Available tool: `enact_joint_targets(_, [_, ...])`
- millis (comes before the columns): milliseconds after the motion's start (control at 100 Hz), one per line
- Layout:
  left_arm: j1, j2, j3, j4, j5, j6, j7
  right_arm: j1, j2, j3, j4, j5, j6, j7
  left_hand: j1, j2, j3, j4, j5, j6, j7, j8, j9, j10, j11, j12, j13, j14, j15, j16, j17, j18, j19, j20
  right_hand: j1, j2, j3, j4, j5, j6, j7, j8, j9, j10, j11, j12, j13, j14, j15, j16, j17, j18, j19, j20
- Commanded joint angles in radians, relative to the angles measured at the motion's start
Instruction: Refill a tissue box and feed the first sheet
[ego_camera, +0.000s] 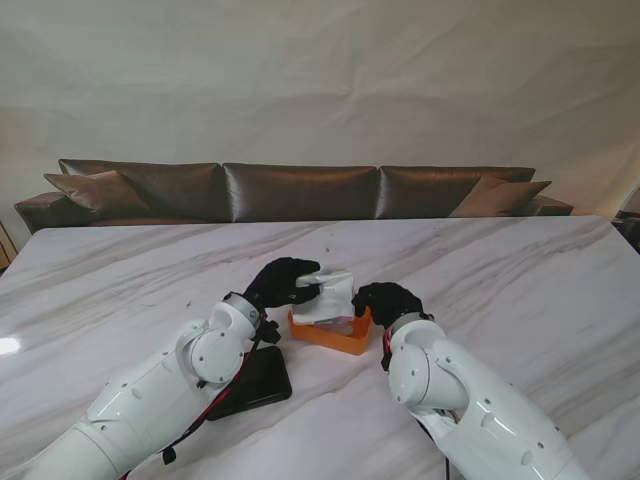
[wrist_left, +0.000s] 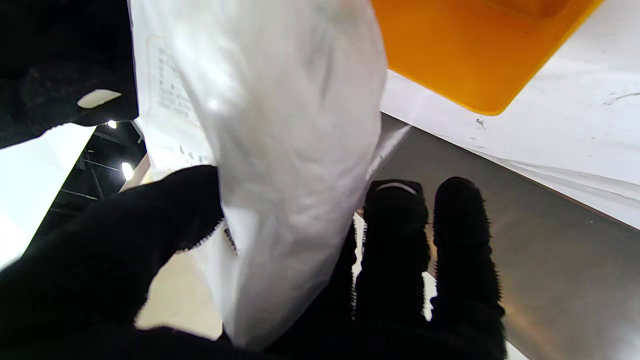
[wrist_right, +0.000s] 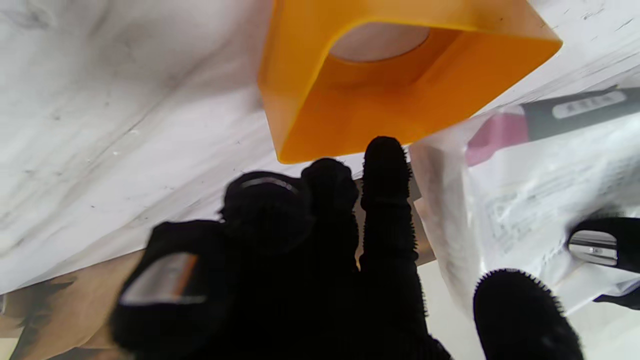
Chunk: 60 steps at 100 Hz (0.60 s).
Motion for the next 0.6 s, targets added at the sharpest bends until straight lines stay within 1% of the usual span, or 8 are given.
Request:
enact_joint_targets(0, [-0.002, -0.006, -0.003, -0.010, -0.001, 0.010, -0.019, 0.005, 0.002, -0.005, -0.001, 0.013, -0.007, 0.016, 0.009, 0.056, 0.080, 0.062, 0.055, -0.047, 0.067, 0.044, 0.016, 0.003, 0.037, 0.020, 0.019, -0.016, 0.047, 0.018, -0.019, 0.001, 0.233, 0.027, -0.322, 0.282, 0.108, -0.027, -0.035, 0.009, -0.005, 0.005, -0.039, 0.002, -0.006, -0.012, 0.012, 0.059, 0.000, 0.007, -0.011, -0.229, 0.033, -0.012])
enact_joint_targets(80, [-0.004, -0.006, 0.000, -0.011, -0.005, 0.014, -0.023, 0.012, 0.002, -0.011, 0.003, 0.019, -0.010, 0.021, 0.007, 0.057, 0.080, 0.067, 0.056, -0.048, 0.067, 0.046, 0.015, 0.003, 0.039, 0.018, 0.021, -0.017, 0.049, 0.018, -0.017, 0.000, 0.234, 0.030, -0.322, 0.242, 0.108, -0.031, -0.043, 0.013, -0.003, 0.002, -0.045, -0.004, -0.003, -0.013, 0.013, 0.053, 0.003, 0.010, -0.013, -0.236, 0.030, -0.008])
enact_joint_targets(100, [-0.005, -0.006, 0.001, -0.011, -0.007, 0.014, -0.025, 0.014, 0.002, -0.012, 0.005, 0.022, -0.011, 0.022, 0.007, 0.056, 0.081, 0.068, 0.057, -0.047, 0.067, 0.046, 0.016, 0.004, 0.039, 0.018, 0.022, -0.016, 0.049, 0.017, -0.017, 0.001, 0.234, 0.031, -0.231, 0.134, 0.108, -0.028, -0.045, 0.013, 0.006, -0.012, -0.046, -0.004, 0.004, -0.023, 0.013, 0.053, 0.003, 0.012, -0.014, -0.244, 0.027, 0.005])
enact_joint_targets(110, [-0.005, -0.007, 0.001, -0.011, -0.008, 0.014, -0.025, 0.015, 0.001, -0.013, 0.005, 0.023, -0.011, 0.022, 0.007, 0.056, 0.080, 0.069, 0.057, -0.047, 0.067, 0.046, 0.017, 0.005, 0.039, 0.018, 0.022, -0.016, 0.050, 0.017, -0.017, 0.001, 0.234, 0.031, 0.100, -0.208, -0.014, -0.035, -0.046, 0.015, 0.007, -0.016, -0.046, -0.006, 0.003, -0.023, 0.014, 0.052, 0.003, 0.012, -0.013, -0.242, 0.027, 0.007])
enact_joint_targets(130, [-0.005, -0.007, 0.002, -0.011, -0.011, 0.014, -0.027, 0.017, 0.001, -0.015, 0.007, 0.025, -0.011, 0.022, 0.007, 0.056, 0.081, 0.070, 0.057, -0.047, 0.067, 0.046, 0.017, 0.005, 0.040, 0.017, 0.022, -0.015, 0.050, 0.017, -0.017, 0.002, 0.233, 0.032, 0.497, -0.608, -0.295, -0.082, -0.047, 0.017, 0.006, -0.015, -0.044, -0.011, 0.004, -0.021, 0.016, 0.051, 0.006, 0.011, -0.013, -0.241, 0.031, 0.006])
enact_joint_targets(160, [-0.006, -0.007, 0.003, -0.011, -0.014, 0.014, -0.031, 0.020, 0.000, -0.018, 0.009, 0.028, -0.011, 0.022, 0.008, 0.057, 0.080, 0.071, 0.057, -0.047, 0.067, 0.047, 0.017, 0.006, 0.040, 0.017, 0.022, -0.015, 0.050, 0.017, -0.018, 0.002, 0.232, 0.033, 0.767, -0.836, -0.540, -0.098, -0.047, 0.017, 0.007, -0.014, -0.040, -0.015, 0.007, -0.019, 0.018, 0.049, 0.009, 0.011, -0.011, -0.243, 0.035, 0.007])
enact_joint_targets(350, [-0.008, -0.007, 0.010, -0.013, -0.027, 0.008, -0.043, 0.036, -0.005, -0.037, 0.021, 0.037, 0.000, 0.013, 0.008, 0.058, 0.081, 0.078, 0.058, -0.046, 0.067, 0.049, 0.016, 0.003, 0.041, 0.016, 0.020, -0.015, 0.050, 0.016, -0.020, 0.001, 0.229, 0.036, 0.807, -0.846, -0.675, -0.272, -0.033, 0.029, 0.022, -0.023, -0.015, -0.032, 0.016, -0.025, 0.045, 0.038, 0.019, 0.002, 0.007, -0.247, 0.054, 0.010])
enact_joint_targets(590, [0.004, 0.000, 0.003, -0.044, -0.069, -0.003, -0.092, 0.046, -0.027, -0.043, 0.066, 0.078, -0.041, -0.053, 0.007, 0.059, 0.085, 0.090, 0.063, -0.041, 0.070, 0.052, 0.020, 0.009, 0.044, 0.017, 0.019, -0.013, 0.050, 0.015, -0.022, 0.004, 0.225, 0.039, 1.164, -0.797, -0.743, -0.174, 0.119, -0.060, 0.036, -0.064, 0.107, -0.048, 0.034, -0.025, 0.064, 0.053, 0.059, 0.009, 0.030, -0.222, 0.095, 0.012])
